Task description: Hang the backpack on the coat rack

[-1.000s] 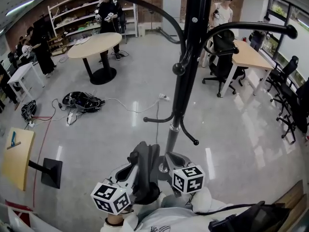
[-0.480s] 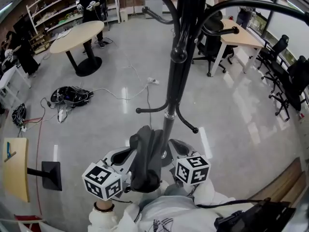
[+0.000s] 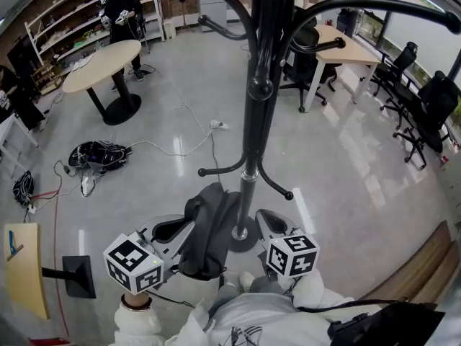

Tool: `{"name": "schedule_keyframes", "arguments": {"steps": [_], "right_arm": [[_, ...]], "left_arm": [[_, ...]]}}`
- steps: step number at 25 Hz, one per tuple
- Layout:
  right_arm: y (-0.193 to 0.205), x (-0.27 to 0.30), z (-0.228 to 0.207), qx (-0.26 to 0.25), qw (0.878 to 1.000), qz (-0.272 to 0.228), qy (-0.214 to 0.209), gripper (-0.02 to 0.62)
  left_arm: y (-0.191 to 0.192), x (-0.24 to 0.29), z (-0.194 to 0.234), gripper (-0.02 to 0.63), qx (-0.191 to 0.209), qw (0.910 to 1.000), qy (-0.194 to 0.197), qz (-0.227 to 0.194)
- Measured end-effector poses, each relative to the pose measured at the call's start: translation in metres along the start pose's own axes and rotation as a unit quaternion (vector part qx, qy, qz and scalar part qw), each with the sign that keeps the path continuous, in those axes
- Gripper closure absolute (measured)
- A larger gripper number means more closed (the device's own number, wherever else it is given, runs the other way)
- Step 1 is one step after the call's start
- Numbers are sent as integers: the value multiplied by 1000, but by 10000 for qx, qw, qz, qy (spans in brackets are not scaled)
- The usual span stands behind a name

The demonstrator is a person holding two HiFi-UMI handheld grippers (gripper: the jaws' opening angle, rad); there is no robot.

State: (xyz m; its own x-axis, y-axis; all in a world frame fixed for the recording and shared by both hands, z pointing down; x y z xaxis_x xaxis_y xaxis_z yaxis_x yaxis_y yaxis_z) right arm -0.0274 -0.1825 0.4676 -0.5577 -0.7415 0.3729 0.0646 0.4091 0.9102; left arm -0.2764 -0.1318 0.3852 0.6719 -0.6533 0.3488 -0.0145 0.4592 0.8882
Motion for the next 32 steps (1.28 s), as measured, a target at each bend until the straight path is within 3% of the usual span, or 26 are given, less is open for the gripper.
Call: {"name": "schedule_keyframes", "arguments": {"steps": [4, 9, 14, 17, 32], "right_arm": [[-1, 0, -3, 16, 10000, -22, 54, 581], [-8, -1, -7, 35, 10000, -68, 39, 581], [-6, -1, -7, 84, 9999, -79, 68, 581], [-3, -3, -12, 122, 9998, -72, 137, 581], [-2, -9, -32, 286, 9987, -41, 428, 581]], "left_arm": [[-25, -13, 12, 592, 27, 10000, -93, 7], [-54, -7, 34, 592, -293, 9977, -603, 50], [-42, 13, 54, 592, -724, 9913, -1051, 331], [-33, 26, 60, 592, -862, 9880, -1261, 224], [-42, 64, 47, 592, -452, 9801, -1922, -197]]}}
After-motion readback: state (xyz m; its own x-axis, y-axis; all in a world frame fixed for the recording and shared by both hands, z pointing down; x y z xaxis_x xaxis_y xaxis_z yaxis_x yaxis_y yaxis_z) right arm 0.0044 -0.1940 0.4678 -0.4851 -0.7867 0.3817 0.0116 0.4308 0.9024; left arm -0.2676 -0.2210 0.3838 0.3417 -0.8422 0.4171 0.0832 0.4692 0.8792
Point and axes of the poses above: the fingertips, and each gripper's own axes: x forward along the fingers, z to its left, y out of its underside, the point moved 8 cm from there along -x, backward along the fingers, and after that the axes turned 8 degrees about -x, right-handed, at the moved point
